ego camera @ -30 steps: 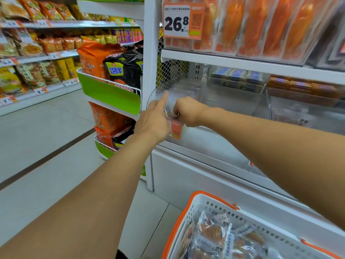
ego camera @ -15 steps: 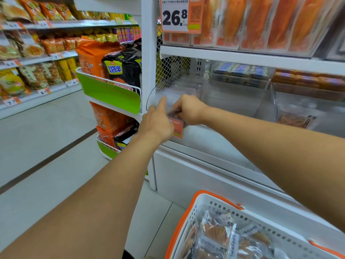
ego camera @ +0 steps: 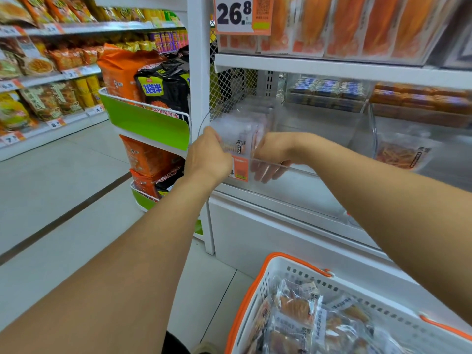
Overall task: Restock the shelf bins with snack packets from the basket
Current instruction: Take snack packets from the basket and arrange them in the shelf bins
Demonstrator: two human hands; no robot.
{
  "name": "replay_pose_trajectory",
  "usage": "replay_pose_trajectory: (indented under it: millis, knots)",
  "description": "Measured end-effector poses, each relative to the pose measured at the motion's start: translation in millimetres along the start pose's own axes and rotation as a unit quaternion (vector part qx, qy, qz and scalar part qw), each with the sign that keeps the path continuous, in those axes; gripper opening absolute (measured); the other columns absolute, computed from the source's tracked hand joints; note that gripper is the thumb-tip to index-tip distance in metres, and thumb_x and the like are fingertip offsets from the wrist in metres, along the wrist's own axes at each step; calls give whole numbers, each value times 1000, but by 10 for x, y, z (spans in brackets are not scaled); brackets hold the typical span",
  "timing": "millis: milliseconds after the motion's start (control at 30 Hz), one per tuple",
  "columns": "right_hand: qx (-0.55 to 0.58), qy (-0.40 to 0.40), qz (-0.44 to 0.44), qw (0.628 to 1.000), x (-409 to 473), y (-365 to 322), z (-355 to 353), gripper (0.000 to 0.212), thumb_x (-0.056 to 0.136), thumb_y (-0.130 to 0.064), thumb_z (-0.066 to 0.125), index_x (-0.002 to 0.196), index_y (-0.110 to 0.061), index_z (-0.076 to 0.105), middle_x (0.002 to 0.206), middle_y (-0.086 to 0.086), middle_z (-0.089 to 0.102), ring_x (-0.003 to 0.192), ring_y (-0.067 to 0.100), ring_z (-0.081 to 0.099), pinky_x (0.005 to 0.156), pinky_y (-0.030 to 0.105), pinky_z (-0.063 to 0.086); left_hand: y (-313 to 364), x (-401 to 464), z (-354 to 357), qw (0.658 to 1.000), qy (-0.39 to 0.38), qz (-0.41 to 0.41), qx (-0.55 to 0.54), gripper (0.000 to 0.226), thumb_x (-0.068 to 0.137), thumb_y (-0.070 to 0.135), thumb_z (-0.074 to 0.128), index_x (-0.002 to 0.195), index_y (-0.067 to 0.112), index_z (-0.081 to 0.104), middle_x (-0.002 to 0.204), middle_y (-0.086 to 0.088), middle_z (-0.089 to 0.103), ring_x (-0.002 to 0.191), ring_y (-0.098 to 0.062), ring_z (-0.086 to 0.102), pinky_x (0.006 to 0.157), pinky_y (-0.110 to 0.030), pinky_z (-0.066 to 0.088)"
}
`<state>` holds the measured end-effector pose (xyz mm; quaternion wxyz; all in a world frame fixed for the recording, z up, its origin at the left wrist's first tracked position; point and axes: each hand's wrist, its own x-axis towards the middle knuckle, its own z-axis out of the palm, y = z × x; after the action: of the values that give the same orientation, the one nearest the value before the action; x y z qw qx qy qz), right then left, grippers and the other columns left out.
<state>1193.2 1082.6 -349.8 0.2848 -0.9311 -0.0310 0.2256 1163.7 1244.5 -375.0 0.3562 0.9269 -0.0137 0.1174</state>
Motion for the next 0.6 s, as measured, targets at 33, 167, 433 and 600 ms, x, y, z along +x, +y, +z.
replay_pose_trajectory:
  millis: [33, 167, 433, 600]
  knots:
    - [36, -29, -2, 999, 53, -2, 23, 22, 101, -14, 51, 99, -4, 71, 97, 15, 76, 91, 26, 75, 85, 39, 60, -4, 0, -1, 1000, -14, 3, 17, 40, 86, 2, 50, 125, 12, 49, 121, -13, 59, 108, -33, 54, 75, -33, 38]
    - [133, -53, 13, 990, 176, 48, 84, 33, 102, -13, 43, 115, 3, 68, 110, 20, 72, 101, 29, 72, 93, 43, 57, 31, -34, 0, 997, -29, 14, 64, 41, 88, 6, 52, 128, 10, 50, 128, -15, 55, 115, -35, 52, 82, -34, 41]
    - [-90, 450, -219, 861, -750, 592, 341, 22, 80, -16, 50, 83, -10, 70, 78, 4, 72, 74, 23, 65, 74, 38, 55, 379, -255, 201, 976, -140, 129, 106, 7, 85, 21, 65, 82, 16, 61, 87, -5, 65, 86, -26, 61, 69, -30, 45]
    - [-195, 462, -334, 798, -1530, 1749, 1037, 16, 87, -8, 56, 91, -4, 72, 90, 10, 70, 82, 31, 65, 73, 38, 51, 543, -752, 702, 808, -527, 160, 210, 19, 94, 37, 62, 104, 20, 63, 94, 0, 70, 83, -14, 69, 63, -26, 49]
